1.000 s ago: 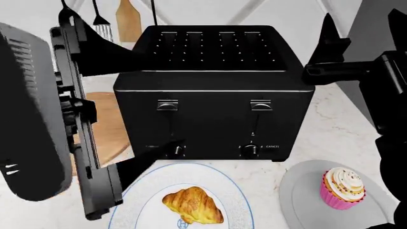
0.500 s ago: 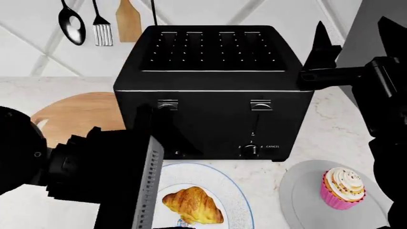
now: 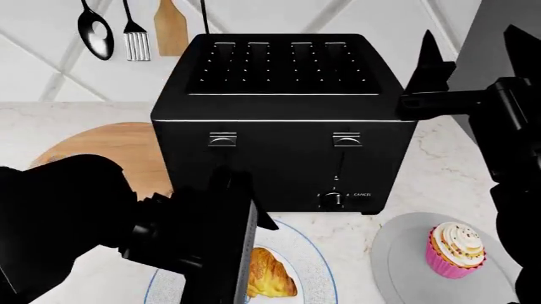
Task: From the different types of pastries on the counter, select a croissant and place it on the cutting board. Then retrieve a jar of jam from the cabinet and place it alongside the croissant on the cutting board.
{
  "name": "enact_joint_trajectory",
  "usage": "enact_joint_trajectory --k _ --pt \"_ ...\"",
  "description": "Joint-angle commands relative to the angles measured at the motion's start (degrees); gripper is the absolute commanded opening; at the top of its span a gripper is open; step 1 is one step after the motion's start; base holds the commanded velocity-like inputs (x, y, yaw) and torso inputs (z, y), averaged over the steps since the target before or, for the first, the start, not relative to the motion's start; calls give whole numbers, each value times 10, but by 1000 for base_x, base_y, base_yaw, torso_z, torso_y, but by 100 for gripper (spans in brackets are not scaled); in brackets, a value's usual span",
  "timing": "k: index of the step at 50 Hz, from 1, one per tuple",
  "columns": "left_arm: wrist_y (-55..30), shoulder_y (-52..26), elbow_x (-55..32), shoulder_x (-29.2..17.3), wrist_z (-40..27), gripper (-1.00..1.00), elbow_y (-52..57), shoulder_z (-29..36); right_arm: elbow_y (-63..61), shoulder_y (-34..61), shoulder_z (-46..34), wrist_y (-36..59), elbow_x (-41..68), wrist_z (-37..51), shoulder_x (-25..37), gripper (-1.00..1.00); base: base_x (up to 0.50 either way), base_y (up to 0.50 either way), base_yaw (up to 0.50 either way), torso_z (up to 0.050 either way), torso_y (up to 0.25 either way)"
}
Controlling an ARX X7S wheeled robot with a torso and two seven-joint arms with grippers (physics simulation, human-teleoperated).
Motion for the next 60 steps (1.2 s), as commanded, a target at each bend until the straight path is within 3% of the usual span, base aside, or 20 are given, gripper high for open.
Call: enact_joint_trajectory --k 1,16,44,45,54,60 --pt "3 13 27 17 -3 100 -41 42 2 -2 5 -2 3 3 3 100 0 0 0 0 0" --pt "-26 14 43 28 -13 100 -79 82 9 4 3 -5 6 7 8 100 0 0 0 0 0" --pt "-4 30 59 33 -6 100 -113 124 21 -7 8 -23 12 12 13 100 0 0 0 0 0" --pt "-4 30 59 32 -7 -100 -113 123 20 -6 9 -22 12 12 13 100 0 0 0 0 0" --pt "-10 23 38 24 -9 -100 -95 99 20 -5 13 -20 15 15 13 100 0 0 0 0 0" --pt "-34 4 10 18 -35 -100 -60 47 19 -2 15 -18 18 17 14 100 0 0 0 0 0"
